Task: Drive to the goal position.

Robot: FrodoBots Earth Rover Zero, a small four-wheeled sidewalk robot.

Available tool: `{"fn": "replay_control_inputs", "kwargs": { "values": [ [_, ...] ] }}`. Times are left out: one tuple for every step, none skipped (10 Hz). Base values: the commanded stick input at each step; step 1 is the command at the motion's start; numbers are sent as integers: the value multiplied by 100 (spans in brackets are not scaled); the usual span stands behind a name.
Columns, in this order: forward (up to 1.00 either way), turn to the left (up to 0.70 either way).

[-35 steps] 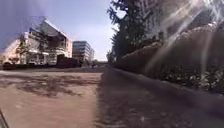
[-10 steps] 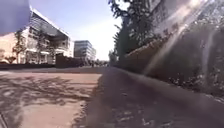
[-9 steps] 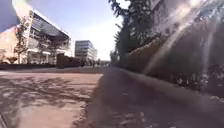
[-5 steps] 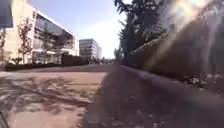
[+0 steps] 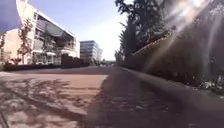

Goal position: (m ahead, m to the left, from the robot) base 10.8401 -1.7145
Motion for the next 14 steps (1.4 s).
{"fn": "replay_control_inputs", "kwargs": {
  "values": [
    [70,0],
    [70,0],
    [70,0],
    [70,0],
    [70,0],
    [70,0],
    [70,0],
    [70,0],
    [70,0],
    [70,0],
    [70,0],
    [70,0],
    [70,0],
    [70,0]
  ]
}}
